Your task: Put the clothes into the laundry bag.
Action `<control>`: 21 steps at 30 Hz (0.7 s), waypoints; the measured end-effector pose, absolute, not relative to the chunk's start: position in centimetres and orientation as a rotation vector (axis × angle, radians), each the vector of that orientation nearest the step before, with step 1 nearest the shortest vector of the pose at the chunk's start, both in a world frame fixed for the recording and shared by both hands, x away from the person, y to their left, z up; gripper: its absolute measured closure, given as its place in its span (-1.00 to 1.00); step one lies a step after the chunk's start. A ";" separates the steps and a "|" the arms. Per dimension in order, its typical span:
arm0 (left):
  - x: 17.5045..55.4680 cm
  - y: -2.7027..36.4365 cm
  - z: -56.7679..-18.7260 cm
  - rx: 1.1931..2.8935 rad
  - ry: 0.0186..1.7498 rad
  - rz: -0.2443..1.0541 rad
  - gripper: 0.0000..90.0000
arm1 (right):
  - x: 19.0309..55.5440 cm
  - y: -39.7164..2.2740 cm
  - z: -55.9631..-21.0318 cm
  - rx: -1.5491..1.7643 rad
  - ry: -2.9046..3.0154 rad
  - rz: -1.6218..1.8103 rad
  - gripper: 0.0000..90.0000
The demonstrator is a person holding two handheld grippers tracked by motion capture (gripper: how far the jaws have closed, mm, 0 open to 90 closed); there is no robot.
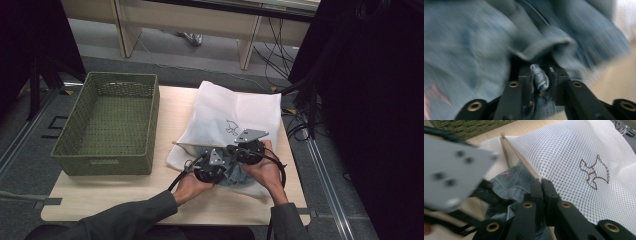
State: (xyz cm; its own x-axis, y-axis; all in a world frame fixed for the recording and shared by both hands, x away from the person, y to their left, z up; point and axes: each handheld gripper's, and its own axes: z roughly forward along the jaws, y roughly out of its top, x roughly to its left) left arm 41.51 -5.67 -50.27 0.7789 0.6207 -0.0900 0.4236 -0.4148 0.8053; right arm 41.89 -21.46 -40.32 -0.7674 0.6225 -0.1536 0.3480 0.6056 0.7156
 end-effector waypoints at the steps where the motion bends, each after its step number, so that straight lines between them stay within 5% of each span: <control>1: 42.3 -5.5 -49.7 2.052 0.775 0.350 0.69 | 41.8 -21.6 -40.2 0.789 2.439 0.971 0.99; 7: 46.1 -3.6 -48.2 2.080 0.794 0.497 0.72 | 41.5 -21.9 -39.6 0.787 2.428 0.987 0.99; 8: 46.3 -4.1 -49.2 1.966 0.906 0.441 0.72 | 41.5 -21.9 -39.6 0.780 2.423 0.988 0.99; 13: 45.8 -3.8 -49.8 1.995 0.891 0.375 0.62 | 41.6 -21.5 -40.8 0.783 2.466 0.950 0.99; 21: 43.5 -1.2 -47.7 2.067 0.871 0.220 -0.32 | 41.8 -21.7 -41.3 0.793 2.482 0.957 0.98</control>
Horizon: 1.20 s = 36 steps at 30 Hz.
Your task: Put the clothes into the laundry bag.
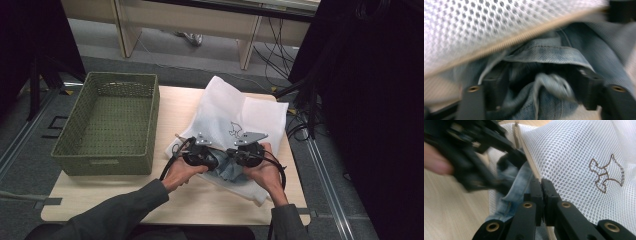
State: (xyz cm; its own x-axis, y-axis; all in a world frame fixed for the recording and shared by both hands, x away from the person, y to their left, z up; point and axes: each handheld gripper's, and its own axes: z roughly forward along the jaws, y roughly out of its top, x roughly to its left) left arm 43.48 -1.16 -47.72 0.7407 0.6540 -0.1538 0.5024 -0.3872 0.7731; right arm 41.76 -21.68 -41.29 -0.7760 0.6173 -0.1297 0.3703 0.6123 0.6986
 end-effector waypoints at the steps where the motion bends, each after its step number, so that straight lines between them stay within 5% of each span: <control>1: 43.0 -0.8 -47.6 2.074 0.867 0.199 -0.41 | 41.7 -21.7 -41.4 0.822 2.472 0.961 0.96; 12: 38.9 -0.5 -48.1 2.152 0.771 0.151 -0.58 | 40.4 -22.2 -41.3 0.794 2.422 0.833 0.52; 14: 39.0 -1.4 -48.7 2.164 0.760 0.156 -0.60 | 40.1 -22.7 -41.5 0.804 2.417 0.794 0.53; 17: 39.7 -3.7 -49.7 2.182 0.765 0.195 -0.63 | 40.3 -23.5 -41.7 0.812 2.405 0.784 0.81; 19: 40.2 -4.8 -49.9 2.182 0.759 0.280 -0.42 | 40.5 -23.6 -41.8 0.818 2.426 0.798 0.97; 21: 41.2 -5.6 -49.9 2.199 0.714 0.374 0.03 | 40.7 -23.6 -42.0 0.819 2.437 0.783 0.99; 24: 43.0 -6.3 -50.1 2.154 0.750 0.364 0.48 | 40.8 -24.0 -41.9 0.816 2.441 0.792 1.00; 32: 46.7 -7.3 -47.2 1.942 0.865 0.442 0.64 | 40.1 -24.3 -39.7 0.815 2.449 0.909 1.00; 36: 47.5 -8.4 -48.9 2.017 0.874 0.411 0.63 | 40.2 -24.0 -40.0 0.829 2.449 0.901 1.00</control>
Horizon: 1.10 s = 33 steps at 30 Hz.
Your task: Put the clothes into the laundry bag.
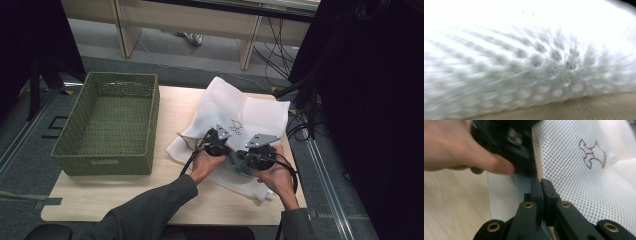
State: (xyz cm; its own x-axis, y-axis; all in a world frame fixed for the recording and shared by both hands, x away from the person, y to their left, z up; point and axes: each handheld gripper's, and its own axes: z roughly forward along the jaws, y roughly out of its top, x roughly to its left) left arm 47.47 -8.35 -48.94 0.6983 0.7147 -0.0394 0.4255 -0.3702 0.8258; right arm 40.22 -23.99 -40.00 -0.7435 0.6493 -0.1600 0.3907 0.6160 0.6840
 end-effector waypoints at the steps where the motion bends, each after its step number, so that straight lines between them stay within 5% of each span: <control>1: 47.3 -8.4 -49.7 2.032 0.874 0.381 0.61 | 40.3 -24.0 -40.4 0.852 2.464 0.887 1.00; 4: 46.6 -7.6 -50.0 2.049 0.873 0.309 0.42 | 40.4 -24.0 -41.9 0.873 2.486 0.868 1.00; 9: 45.0 -5.6 -48.1 2.055 0.854 0.241 -0.30 | 40.9 -24.2 -42.2 0.834 2.506 0.869 1.00; 15: 42.2 -2.4 -46.5 2.149 0.773 0.242 -0.62 | 40.7 -24.2 -42.3 0.887 2.480 0.879 0.99; 21: 39.2 0.0 -48.5 2.267 0.768 0.220 -0.67 | 40.8 -24.2 -42.4 0.884 2.481 0.879 0.99; 24: 39.9 -0.9 -49.7 2.288 0.724 0.261 -0.51 | 41.0 -24.1 -42.4 0.868 2.483 0.880 1.00; 29: 42.5 -3.4 -50.2 2.258 0.714 0.332 0.53 | 40.7 -23.9 -42.2 0.881 2.494 0.879 1.00; 33: 44.6 -5.7 -48.4 2.203 0.733 0.388 0.70 | 40.9 -23.9 -41.9 0.825 2.511 0.915 1.00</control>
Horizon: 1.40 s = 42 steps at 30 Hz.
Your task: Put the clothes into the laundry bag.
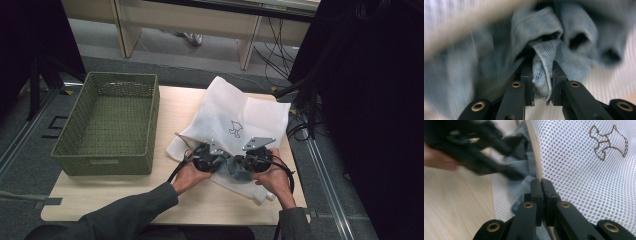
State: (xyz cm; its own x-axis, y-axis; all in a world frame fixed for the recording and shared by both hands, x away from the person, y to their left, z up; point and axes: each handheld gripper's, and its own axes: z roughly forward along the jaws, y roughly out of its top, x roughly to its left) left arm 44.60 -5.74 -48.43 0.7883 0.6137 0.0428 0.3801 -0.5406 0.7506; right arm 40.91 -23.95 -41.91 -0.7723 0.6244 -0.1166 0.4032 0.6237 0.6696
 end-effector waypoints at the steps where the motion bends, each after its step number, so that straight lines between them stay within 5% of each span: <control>1: 45.2 -6.4 -47.9 2.191 0.732 0.418 0.71 | 40.9 -24.0 -41.6 0.834 2.518 0.916 1.00; 6: 47.8 -7.9 -49.1 2.043 0.882 0.410 0.71 | 40.6 -23.9 -41.2 0.870 2.485 0.931 1.00; 12: 46.9 -7.7 -49.7 2.080 0.839 0.427 0.59 | 40.8 -23.2 -43.2 0.885 2.565 0.870 1.00; 19: 45.1 -4.5 -48.4 2.133 0.814 0.299 -0.12 | 41.1 -23.0 -44.2 0.897 2.585 0.839 1.00; 23: 43.8 -2.3 -47.4 2.187 0.770 0.246 -0.32 | 41.3 -22.8 -44.3 0.896 2.592 0.828 1.00; 37: 45.0 -1.5 -50.5 2.347 0.711 0.237 -0.23 | 41.3 -22.8 -44.4 0.897 2.577 0.848 1.00; 38: 44.9 -1.9 -50.7 2.310 0.722 0.266 -0.16 | 41.3 -22.8 -44.4 0.897 2.577 0.848 1.00; 41: 44.7 -2.3 -50.7 2.300 0.673 0.282 0.60 | 41.4 -22.8 -44.4 0.896 2.588 0.839 1.00; 42: 44.4 -2.4 -50.7 2.305 0.661 0.284 0.72 | 41.4 -22.8 -44.4 0.893 2.596 0.835 1.00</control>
